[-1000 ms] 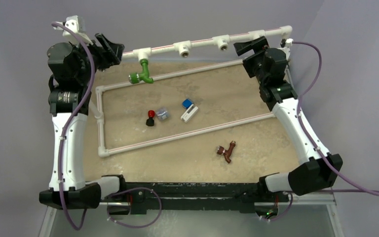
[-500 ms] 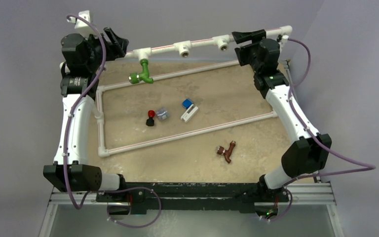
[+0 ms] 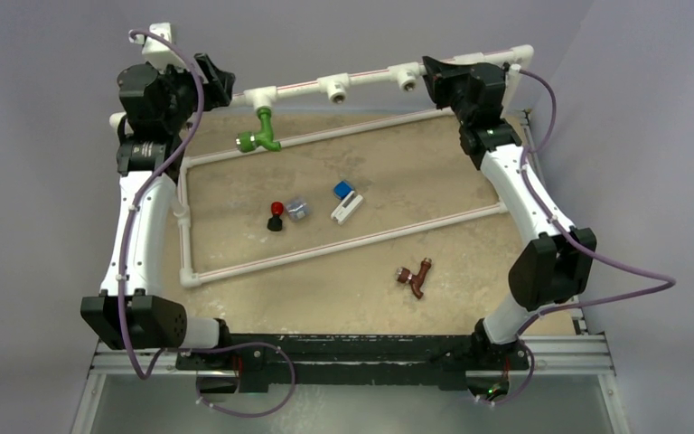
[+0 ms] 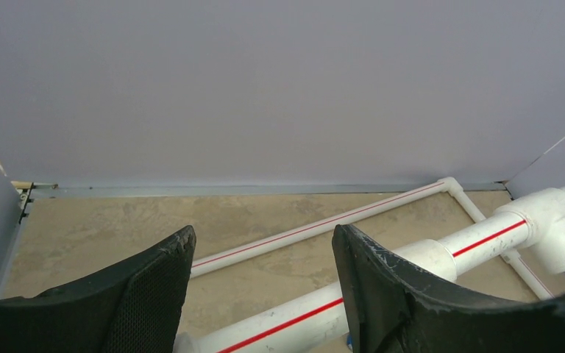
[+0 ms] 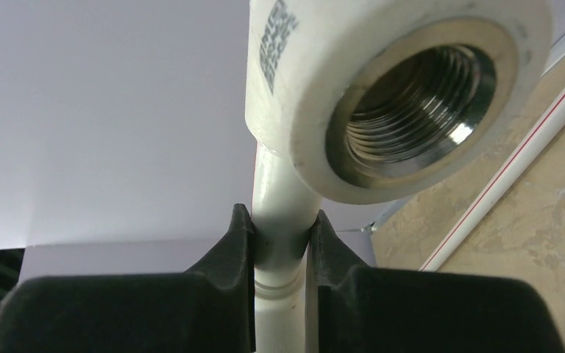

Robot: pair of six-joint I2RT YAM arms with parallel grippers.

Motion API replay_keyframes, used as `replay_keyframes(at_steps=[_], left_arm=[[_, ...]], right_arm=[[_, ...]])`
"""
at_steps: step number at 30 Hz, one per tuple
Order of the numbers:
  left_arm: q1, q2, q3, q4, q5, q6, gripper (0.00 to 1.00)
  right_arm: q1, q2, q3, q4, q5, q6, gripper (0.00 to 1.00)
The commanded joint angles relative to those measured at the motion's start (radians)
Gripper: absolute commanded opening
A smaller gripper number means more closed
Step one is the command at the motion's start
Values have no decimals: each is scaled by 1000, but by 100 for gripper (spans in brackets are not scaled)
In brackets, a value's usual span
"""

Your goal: Install the water faucets

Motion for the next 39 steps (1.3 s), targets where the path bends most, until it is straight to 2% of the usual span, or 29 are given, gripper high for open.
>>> replay_keyframes(at_steps=[1, 7, 12, 23, 30, 39], left_arm=[[6, -28, -70, -40, -49, 20, 68], [5, -46, -108, -91, -56, 10, 68], [5, -73, -117, -131, -76, 5, 68], [6, -136, -99, -213, -181, -23, 68], [5, -134, -52, -228, -183, -25, 68], [5, -168, -106, -216, -182, -20, 68]], right_arm=[[-3, 3, 24, 59, -57, -72, 0], [14, -17, -42, 146, -89, -97, 0], [80, -34, -75, 165, -68, -113, 0], [189, -41, -77, 165, -7, -113, 0], [275, -55, -85, 169, 40, -92, 0], [363, -22, -40, 171, 78, -73, 0]])
